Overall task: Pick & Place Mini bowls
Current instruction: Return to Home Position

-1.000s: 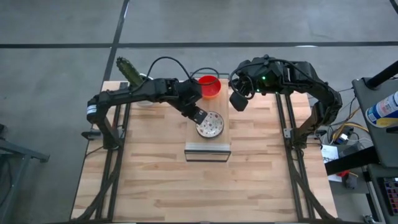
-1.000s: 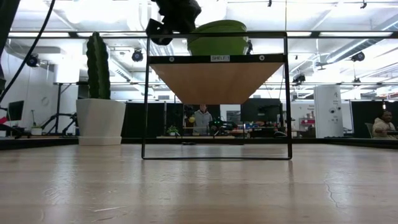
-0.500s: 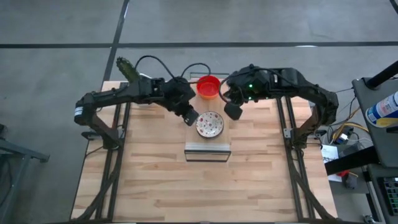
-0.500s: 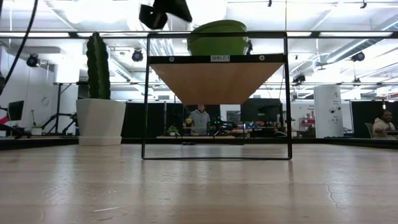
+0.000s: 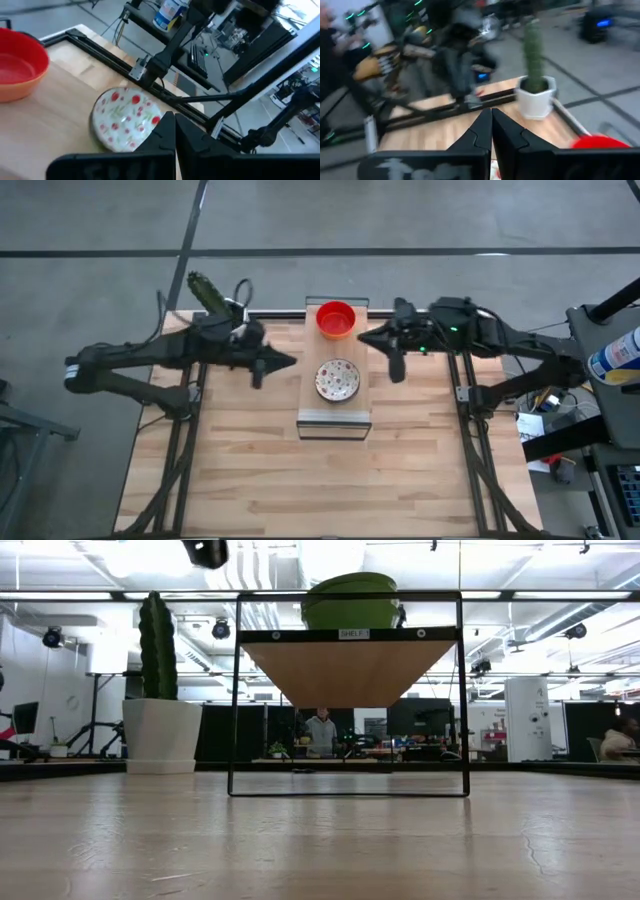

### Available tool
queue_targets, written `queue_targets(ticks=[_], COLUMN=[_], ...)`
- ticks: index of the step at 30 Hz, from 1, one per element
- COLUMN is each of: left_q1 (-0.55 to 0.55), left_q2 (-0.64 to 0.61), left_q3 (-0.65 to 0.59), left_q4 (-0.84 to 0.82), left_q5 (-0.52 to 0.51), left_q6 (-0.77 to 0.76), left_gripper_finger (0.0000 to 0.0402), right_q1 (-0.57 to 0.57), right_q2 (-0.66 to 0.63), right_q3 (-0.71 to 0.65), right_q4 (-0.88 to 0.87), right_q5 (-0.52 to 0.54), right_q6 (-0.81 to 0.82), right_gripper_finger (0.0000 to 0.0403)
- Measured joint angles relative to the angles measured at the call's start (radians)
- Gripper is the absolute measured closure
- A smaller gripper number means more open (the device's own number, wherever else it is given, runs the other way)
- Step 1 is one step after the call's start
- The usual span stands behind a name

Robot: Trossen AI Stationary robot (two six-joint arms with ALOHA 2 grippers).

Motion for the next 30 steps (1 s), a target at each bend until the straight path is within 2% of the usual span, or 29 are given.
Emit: queue_targets(ticks=[3, 5, 8, 13, 16, 19, 22, 26, 30], left_q1=[-0.001, 0.000, -0.002, -0.003, -0.004, -0.008, -0.008, -0.008, -0.020], left_q2=[-0.124, -0.205, -0.307, -0.453, -0.517, -0.562, -0.584, -0.602, -0.621], left_q3=[-0.132, -0.208, -0.325, -0.514, -0.610, -0.681, -0.728, -0.792, -0.834], left_q4=[0.021, -0.013, -0.012, 0.096, 0.202, 0.321, 0.339, 0.334, 0.452], left_q5=[-0.001, 0.000, -0.006, -0.023, -0.022, 0.011, 0.054, 0.053, 0.049], left_q6=[0.050, 0.061, 0.016, 0.007, 0.063, 0.124, 0.169, 0.091, 0.141], left_gripper_finger=[0.0401, 0.0401, 0.0401, 0.0401, 0.0401, 0.0401, 0.0401, 0.0401, 0.0402], right_q1=[0.001, 0.000, -0.002, -0.001, -0.002, -0.002, -0.006, -0.006, -0.006], right_q2=[-0.091, -0.133, -0.199, -0.307, -0.372, -0.434, -0.464, -0.490, -0.514], right_q3=[-0.110, -0.167, -0.233, -0.385, -0.485, -0.583, -0.666, -0.743, -0.830], right_q4=[0.027, 0.022, -0.061, 0.002, 0.084, 0.223, 0.287, 0.198, 0.246], right_q5=[0.124, 0.168, 0.177, 0.176, 0.137, 0.033, -0.057, -0.012, -0.008], right_q6=[0.041, 0.054, 0.006, 0.036, 0.012, -0.042, -0.046, -0.136, -0.150], right_gripper_finger=[0.0394, 0.0394, 0.0394, 0.0394, 0.0394, 0.0394, 0.0394, 0.0394, 0.0394])
